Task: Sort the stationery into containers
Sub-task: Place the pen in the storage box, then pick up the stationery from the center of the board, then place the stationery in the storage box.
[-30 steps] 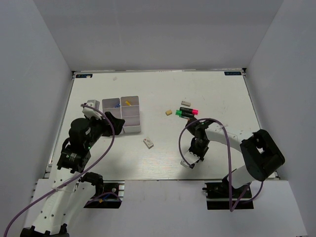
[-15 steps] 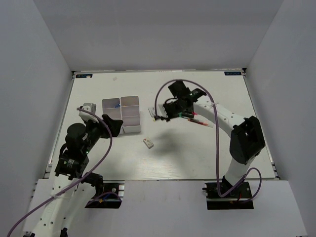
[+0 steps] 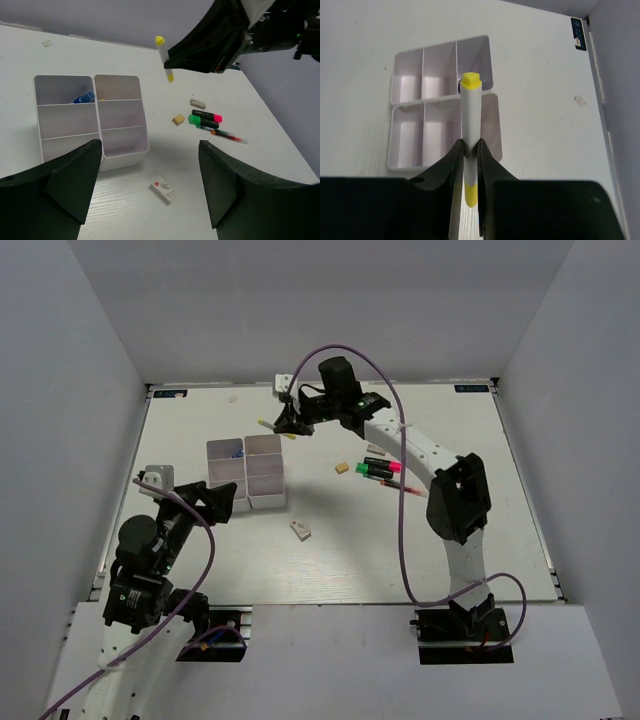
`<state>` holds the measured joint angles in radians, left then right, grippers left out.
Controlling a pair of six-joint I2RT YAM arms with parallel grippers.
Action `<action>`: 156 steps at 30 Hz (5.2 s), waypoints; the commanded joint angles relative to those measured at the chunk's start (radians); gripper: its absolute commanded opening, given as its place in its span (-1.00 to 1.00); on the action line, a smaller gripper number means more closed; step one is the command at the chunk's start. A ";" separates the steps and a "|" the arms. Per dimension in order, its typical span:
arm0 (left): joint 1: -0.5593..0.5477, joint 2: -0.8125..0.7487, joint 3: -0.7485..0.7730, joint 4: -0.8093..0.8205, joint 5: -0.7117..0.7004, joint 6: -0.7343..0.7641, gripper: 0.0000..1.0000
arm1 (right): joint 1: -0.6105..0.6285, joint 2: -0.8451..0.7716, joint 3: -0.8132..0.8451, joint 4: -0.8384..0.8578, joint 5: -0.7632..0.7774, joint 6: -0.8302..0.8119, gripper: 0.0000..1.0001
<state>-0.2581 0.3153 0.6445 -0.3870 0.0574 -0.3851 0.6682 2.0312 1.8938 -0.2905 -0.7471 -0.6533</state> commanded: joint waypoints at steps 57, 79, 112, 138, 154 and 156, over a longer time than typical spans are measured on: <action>-0.017 0.481 -0.049 0.191 0.341 -0.144 0.26 | -0.275 -0.409 -0.531 0.229 0.364 0.566 -1.00; -0.481 0.880 0.155 -0.076 -0.071 -0.366 0.65 | -0.507 -0.809 -1.027 0.208 0.196 0.589 -0.24; -0.765 1.472 0.419 -0.306 -0.786 -0.962 0.37 | -0.644 -0.988 -1.260 0.404 -0.043 0.646 -0.13; -0.870 1.165 0.437 -0.530 -1.008 -1.034 -0.63 | -0.694 -0.993 -1.273 0.418 -0.127 0.658 -0.13; -0.593 0.929 0.414 -0.388 -1.166 -1.152 -0.68 | -0.697 -1.005 -1.279 0.421 -0.147 0.672 -0.13; -0.537 0.964 0.425 -0.388 -1.134 -1.152 -0.68 | -0.699 -1.008 -1.280 0.421 -0.146 0.670 -0.13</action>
<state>-0.8528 1.2442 1.0306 -0.7773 -1.0473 -1.4902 -0.0227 1.0466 0.6231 0.0864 -0.8707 0.0128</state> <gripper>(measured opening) 0.432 0.434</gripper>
